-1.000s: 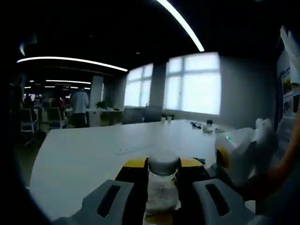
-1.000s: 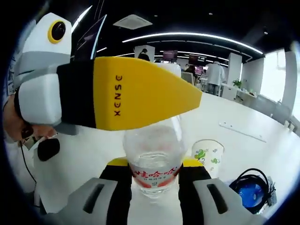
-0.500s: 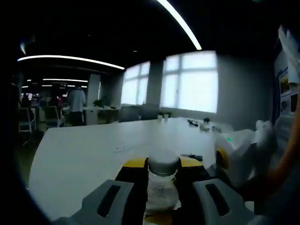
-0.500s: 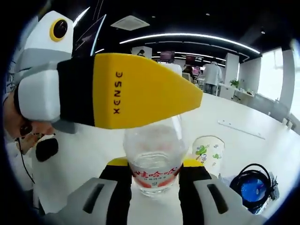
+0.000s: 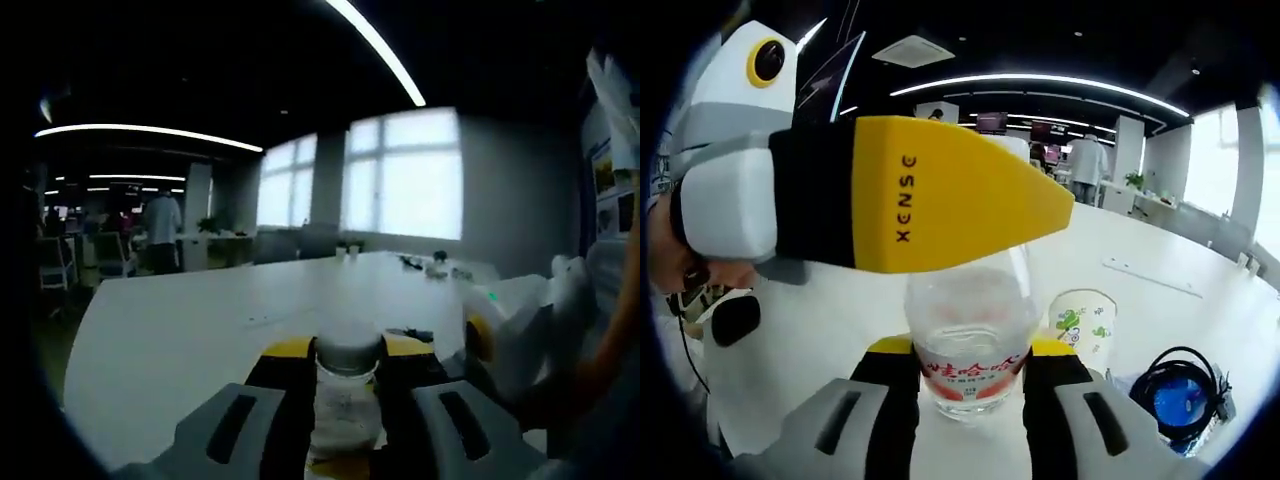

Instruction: Arrange the tabletop items into an orderly group along one side of the table until the central work area is clear of visible clutter.

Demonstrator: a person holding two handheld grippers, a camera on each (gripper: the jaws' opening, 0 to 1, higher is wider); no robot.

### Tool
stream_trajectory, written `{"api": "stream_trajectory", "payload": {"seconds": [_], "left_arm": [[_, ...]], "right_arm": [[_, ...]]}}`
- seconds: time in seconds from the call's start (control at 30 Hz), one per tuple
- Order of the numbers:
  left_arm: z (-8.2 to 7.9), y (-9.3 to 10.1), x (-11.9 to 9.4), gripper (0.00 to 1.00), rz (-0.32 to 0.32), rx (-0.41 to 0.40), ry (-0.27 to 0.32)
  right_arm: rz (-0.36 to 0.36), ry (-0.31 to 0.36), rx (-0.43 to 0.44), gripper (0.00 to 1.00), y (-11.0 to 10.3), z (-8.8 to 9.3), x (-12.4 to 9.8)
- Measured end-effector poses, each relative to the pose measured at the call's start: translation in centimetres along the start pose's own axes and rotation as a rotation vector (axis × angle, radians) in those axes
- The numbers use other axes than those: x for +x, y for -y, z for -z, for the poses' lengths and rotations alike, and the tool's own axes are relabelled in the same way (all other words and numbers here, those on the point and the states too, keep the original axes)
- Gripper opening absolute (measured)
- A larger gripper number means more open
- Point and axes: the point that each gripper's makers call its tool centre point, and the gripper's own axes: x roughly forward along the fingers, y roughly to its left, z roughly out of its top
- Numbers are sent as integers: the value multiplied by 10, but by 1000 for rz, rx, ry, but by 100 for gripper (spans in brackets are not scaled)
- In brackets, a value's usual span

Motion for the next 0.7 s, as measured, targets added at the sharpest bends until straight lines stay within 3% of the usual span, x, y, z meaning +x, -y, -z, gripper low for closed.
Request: {"api": "stream_trajectory", "payload": {"seconds": [0.7], "left_arm": [[3,-4,2,22,-20,-24,6]], "right_arm": [[-11,1,-9,46,-2,-3,-1]]}}
